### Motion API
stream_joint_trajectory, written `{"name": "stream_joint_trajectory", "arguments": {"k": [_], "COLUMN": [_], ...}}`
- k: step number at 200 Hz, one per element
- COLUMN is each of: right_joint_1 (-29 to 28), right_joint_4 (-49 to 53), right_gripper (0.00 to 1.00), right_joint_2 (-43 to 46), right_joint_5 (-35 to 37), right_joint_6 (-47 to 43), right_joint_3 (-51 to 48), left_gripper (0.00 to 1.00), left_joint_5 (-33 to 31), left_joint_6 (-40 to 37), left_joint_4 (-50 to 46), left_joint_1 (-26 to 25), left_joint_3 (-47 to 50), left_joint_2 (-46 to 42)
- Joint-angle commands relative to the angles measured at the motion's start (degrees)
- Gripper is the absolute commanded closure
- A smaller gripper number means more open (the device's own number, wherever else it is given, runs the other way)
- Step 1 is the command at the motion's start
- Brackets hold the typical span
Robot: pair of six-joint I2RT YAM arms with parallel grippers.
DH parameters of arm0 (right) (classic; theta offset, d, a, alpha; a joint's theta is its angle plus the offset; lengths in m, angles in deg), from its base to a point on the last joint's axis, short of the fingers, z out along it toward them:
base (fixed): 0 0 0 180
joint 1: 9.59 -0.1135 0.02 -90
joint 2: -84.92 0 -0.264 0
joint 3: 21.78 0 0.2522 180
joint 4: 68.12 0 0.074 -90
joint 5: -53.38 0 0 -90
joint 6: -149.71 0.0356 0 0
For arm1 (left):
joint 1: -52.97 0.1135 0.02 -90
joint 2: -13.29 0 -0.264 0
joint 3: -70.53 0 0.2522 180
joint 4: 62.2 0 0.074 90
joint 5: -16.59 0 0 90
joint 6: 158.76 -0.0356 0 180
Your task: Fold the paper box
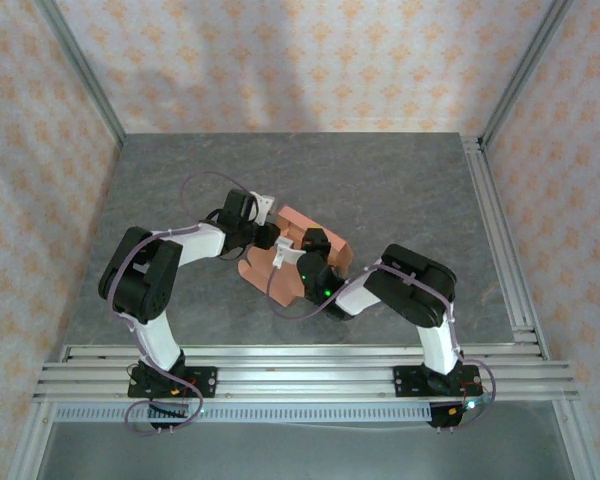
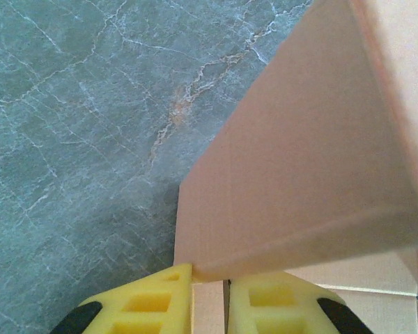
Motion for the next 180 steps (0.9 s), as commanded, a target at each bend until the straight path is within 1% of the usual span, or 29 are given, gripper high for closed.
{"name": "stream_joint_trajectory", "arguments": {"k": [1, 13, 20, 43, 49, 56, 70, 74, 90, 94, 109, 120, 132, 155, 180], "right_joint_1": [-0.8, -0.8, -0.8, -0.8, -0.8, -0.8, -0.9, -0.9, -1.2, -1.3, -1.7, -2.2, -2.9, -3.8, -4.5], "right_joint_4": [5.5, 5.7, 5.7, 5.7, 5.8, 6.2, 7.7, 8.1, 9.6, 9.8, 10.8, 11.7, 14.0, 21.5, 26.5], "right_gripper": [1.0, 1.0, 1.0, 1.0, 0.96, 0.88, 0.76, 0.74, 0.72, 0.71, 0.67, 0.61, 0.53, 0.36, 0.25], "right_joint_2": [0.4, 0.5, 0.6, 1.2, 1.5, 2.1, 3.3, 3.7, 4.9, 5.2, 6.4, 7.5, 9.0, 12.3, 15.7], "right_joint_5": [-2.9, -2.9, -2.8, -3.1, -3.3, -3.8, -4.5, -4.7, -5.4, -5.7, -6.4, -6.8, -7.5, -9.1, -11.3], "right_joint_6": [2.1, 2.3, 2.4, 3.4, 4.0, 4.9, 6.7, 7.2, 9.1, 9.6, 11.8, 13.7, 16.2, 23.2, 29.4], "right_joint_3": [-1.4, -1.4, -1.4, -1.6, -1.7, -2.0, -2.4, -2.5, -3.0, -3.2, -3.9, -4.3, -4.6, -4.4, -4.2], "left_gripper": [0.84, 0.85, 0.9, 0.92, 0.93, 0.93, 0.94, 0.95, 0.98, 1.0, 1.0, 1.0, 1.0, 1.0, 1.0], "left_joint_5": [-0.5, -0.9, -1.1, -2.1, -2.3, -2.5, -3.0, -3.2, -3.9, -4.0, -4.5, -4.9, -5.4, -6.6, -7.2], "left_joint_6": [-1.2, -1.3, -1.4, -1.9, -2.0, -2.1, -2.2, -2.2, -2.3, -2.2, -2.2, -2.0, -2.1, -2.4, -2.7], "left_joint_4": [1.9, 2.3, 2.6, 3.3, 3.4, 3.8, 4.1, 4.2, 4.6, 4.7, 5.2, 5.8, 6.1, 6.6, 7.3], "left_joint_1": [-0.9, -1.0, -1.1, -1.3, -1.3, -1.4, -1.5, -1.5, -1.6, -1.6, -1.6, -1.7, -1.7, -1.8, -1.9], "left_joint_3": [0.6, 0.9, 1.2, 1.9, 2.0, 2.1, 2.3, 2.5, 2.7, 2.7, 2.8, 2.9, 3.1, 3.5, 3.8], "left_joint_2": [-2.7, -2.9, -3.1, -3.6, -3.7, -3.7, -3.6, -3.7, -3.8, -3.7, -3.5, -3.3, -3.5, -3.9, -3.9]}}
